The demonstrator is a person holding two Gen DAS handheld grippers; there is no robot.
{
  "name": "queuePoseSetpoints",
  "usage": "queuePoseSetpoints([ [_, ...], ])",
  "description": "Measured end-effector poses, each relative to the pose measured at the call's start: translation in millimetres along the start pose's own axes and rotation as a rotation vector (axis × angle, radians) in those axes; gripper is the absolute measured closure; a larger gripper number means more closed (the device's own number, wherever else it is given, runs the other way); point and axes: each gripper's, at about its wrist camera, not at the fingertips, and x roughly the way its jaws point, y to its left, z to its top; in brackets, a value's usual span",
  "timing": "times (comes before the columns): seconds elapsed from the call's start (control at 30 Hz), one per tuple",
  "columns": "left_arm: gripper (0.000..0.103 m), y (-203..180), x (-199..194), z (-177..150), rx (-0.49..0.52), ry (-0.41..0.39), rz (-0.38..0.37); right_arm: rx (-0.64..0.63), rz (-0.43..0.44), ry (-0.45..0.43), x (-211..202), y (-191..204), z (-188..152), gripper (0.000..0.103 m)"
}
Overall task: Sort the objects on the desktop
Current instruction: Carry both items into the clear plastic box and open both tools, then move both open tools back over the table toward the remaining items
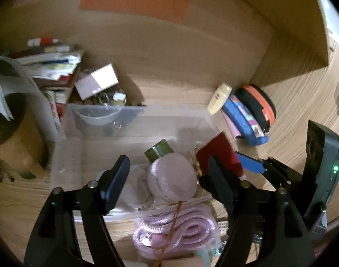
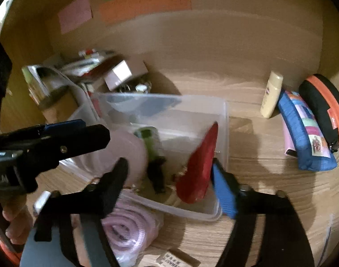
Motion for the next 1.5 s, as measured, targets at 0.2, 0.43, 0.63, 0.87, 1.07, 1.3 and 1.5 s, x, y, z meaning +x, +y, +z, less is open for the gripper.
queuePoseSetpoints([
  [0.2, 0.017, -1, -36, 0, 0.018, -0.089, 0.070, -0.030, -0.004, -0.060, -27, 10, 2, 0.023],
  [0.43, 0.010, -4, -73, -12, 0.065, -0.159, 0.160, -0.035, -0.004, -0.099, -54, 15, -7, 0.020],
  [0.63, 0.007, 3, -91, -33, 0.078, -0.164, 0.217, -0.035, -0.013, -0.121, -76, 14, -21, 0.017],
  [0.87, 0.007, 21, -109, -63, 0.077, -0.142, 0.312, -0.023, -0.035, -0.126, -92, 8, -39, 0.015],
  [1.07, 0.007, 41, -116, -92, 0.048, -0.096, 0.376, 0.016, -0.039, -0.105, -97, 0, -54, 0.015],
  [1.3, 0.007, 66, -109, -128, 0.024, -0.007, 0.442, 0.034, -0.077, -0.031, -83, -7, -81, 0.015],
  [1.5, 0.007, 88, -88, -154, -0.019, 0.095, 0.449, 0.079, -0.076, 0.061, -63, -19, -102, 0.015],
])
